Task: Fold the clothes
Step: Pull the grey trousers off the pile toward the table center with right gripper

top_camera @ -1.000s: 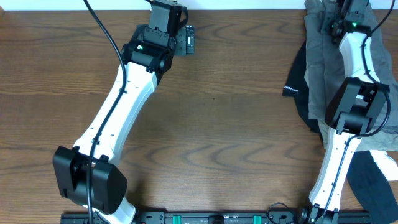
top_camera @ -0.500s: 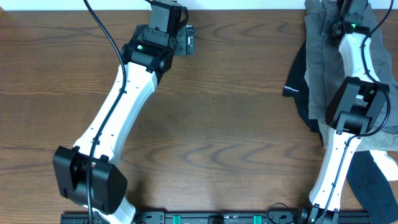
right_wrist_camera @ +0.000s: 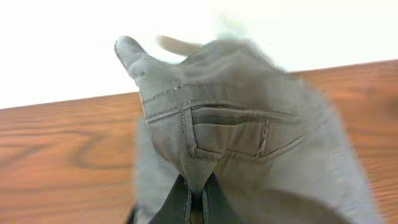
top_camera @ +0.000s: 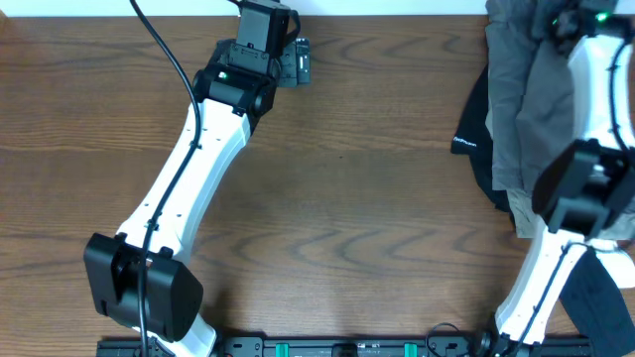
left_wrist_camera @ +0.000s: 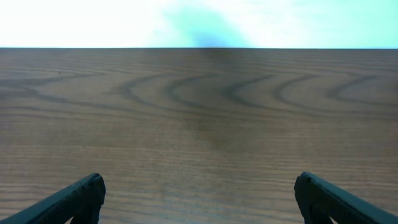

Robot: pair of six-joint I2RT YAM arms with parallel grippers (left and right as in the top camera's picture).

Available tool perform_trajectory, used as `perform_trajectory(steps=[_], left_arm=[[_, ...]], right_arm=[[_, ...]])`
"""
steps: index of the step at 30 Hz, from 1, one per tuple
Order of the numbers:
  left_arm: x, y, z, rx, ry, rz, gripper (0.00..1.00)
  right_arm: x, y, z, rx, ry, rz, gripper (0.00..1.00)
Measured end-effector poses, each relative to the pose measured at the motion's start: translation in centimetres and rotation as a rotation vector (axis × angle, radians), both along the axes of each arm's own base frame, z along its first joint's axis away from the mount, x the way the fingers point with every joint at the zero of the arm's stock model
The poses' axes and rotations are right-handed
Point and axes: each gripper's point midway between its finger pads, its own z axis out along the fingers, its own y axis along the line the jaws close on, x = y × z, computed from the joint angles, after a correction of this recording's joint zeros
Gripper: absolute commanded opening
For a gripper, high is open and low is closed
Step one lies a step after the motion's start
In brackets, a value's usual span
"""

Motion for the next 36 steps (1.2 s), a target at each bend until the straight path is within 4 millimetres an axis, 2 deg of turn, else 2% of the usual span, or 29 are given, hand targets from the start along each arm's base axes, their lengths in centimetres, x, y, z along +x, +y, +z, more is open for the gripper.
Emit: perform_trajectory(steps=[2,4,6,9,12,14,20,24,27,30,33,36], left_arm=[[-0.1,0.7,0.6,-0.003,-0.009,0.013,0.99],[-0.3,2.1,1.9,-0.010,-0.031,0.037,0.99],[-0.9,3.4,3.6,-0.020,-0.061,0.061,0.99],[-2.3,6.2,7.1,-0.036,-0.122,0.110,0.99],[-4.5,9.1,9.7,-0.042,-0.155,0.163,0.99],[-5.7,10.8,10.6,-0.041,-0.160,0.200,0.99],[-8.7,15.4,11.0,-0.023,-0.122,0.306,0.99],[-9.8,17.3,11.0,-0.018,-0.106,0.354,0.98],[-10.8,18.8,11.1,-0.014,-0.096,0.396,0.99],[-11.6,20.0,11.3,-0.012,-0.095,0.429,0.99],[-12.1,20.6,11.5,-0.012,-0.098,0.444,0.99],[-12.3,20.7,11.6,-0.012,-0.099,0.447,0.98]], right_arm=[[-1.1,0.9,3.5,0.005,-0.035,0.034,0.01],[-2.2,2.1,6.4,0.007,-0.067,0.073,0.01],[-3.0,3.6,8.3,0.006,-0.086,0.114,0.01],[-3.9,7.5,10.2,0.000,-0.091,0.206,0.01],[-4.6,12.8,10.6,-0.008,-0.076,0.324,0.01],[-5.2,17.0,10.7,-0.013,-0.064,0.415,0.01],[-8.1,29.0,12.0,-0.025,-0.081,0.665,0.01],[-10.8,34.0,14.1,-0.040,-0.123,0.774,0.01],[-13.8,37.1,16.2,-0.051,-0.156,0.842,0.01],[-17.6,39.5,18.8,-0.055,-0.194,0.918,0.01],[-20.7,40.9,20.8,-0.056,-0.226,0.977,0.01],[-22.7,41.7,21.4,-0.056,-0.223,1.018,0.01]])
